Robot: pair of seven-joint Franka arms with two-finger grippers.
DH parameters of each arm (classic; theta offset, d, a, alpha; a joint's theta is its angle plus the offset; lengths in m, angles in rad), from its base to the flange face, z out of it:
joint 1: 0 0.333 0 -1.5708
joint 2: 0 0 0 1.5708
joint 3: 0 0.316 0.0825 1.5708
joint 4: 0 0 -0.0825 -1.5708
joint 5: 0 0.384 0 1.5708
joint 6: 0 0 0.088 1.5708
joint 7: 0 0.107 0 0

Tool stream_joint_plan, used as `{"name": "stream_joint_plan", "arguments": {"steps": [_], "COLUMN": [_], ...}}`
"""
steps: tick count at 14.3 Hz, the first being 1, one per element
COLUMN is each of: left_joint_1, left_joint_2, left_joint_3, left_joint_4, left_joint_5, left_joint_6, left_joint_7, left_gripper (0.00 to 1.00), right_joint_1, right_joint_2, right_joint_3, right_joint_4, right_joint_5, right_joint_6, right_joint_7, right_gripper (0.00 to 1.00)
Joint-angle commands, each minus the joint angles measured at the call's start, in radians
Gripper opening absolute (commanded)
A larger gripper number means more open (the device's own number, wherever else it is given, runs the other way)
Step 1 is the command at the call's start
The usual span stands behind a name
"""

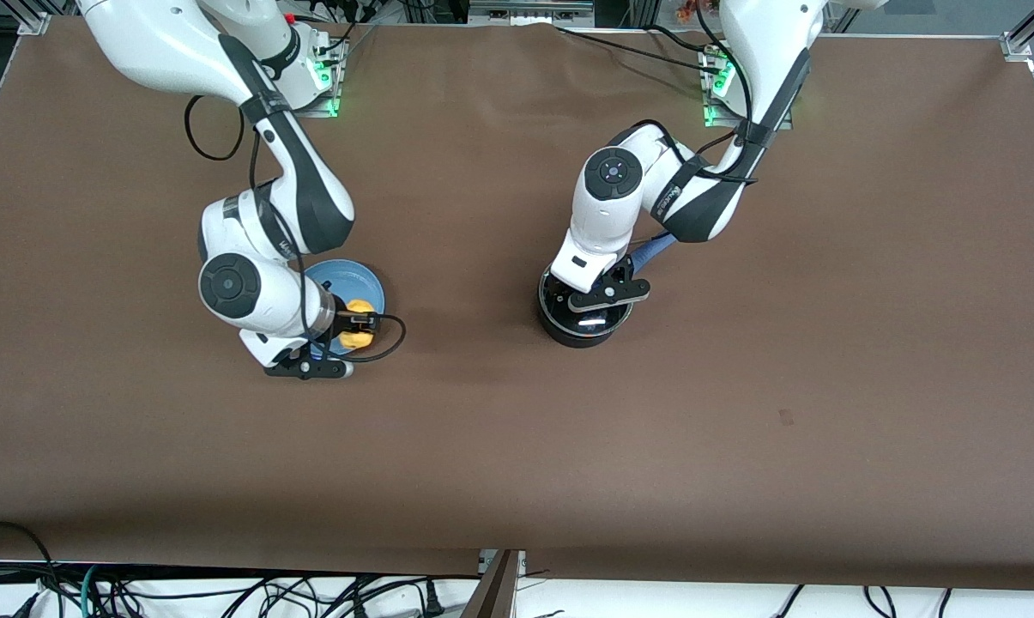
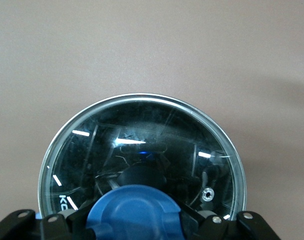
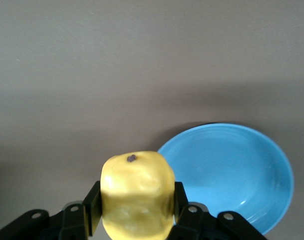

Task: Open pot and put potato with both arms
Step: 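Lift the lid aside with the left gripper while the right gripper carries the potato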

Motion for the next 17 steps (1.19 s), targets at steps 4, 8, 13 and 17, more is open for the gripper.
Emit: {"name": "stream_joint_plan", "arguments": {"steps": [4, 8, 13, 17], "left_joint_1": [0.059, 0.146, 0.324, 0.421], "left_joint_2": [-0.077, -0.167, -0.280, -0.315], "left_joint_3": [0.001, 0.003, 0.003, 0.004], "left_joint_4": [0.000, 0.000, -0.009, -0.032], "left_joint_5": [0.003, -0.084, -0.169, -0.169], "left_joint_6": [-0.066, -0.152, -0.310, -0.354], "left_joint_7": [0.115, 0.276, 0.583, 0.719], "left_gripper": [0.35, 0.35, 0.37, 0.37], "right_joint_1": [0.063, 0.066, 0.164, 0.281], "right_joint_2": [0.045, 0.049, 0.097, 0.184], "right_joint_3": [0.001, 0.002, 0.015, 0.012], "right_joint_4": [0.068, 0.071, 0.117, 0.264], "right_joint_5": [0.013, 0.018, 0.128, 0.124], "right_joint_6": [0.003, 0.005, 0.136, 0.186], "right_joint_7": [0.139, 0.141, 0.324, 0.515], "right_gripper": [0.19, 0.19, 0.19, 0.19]}}
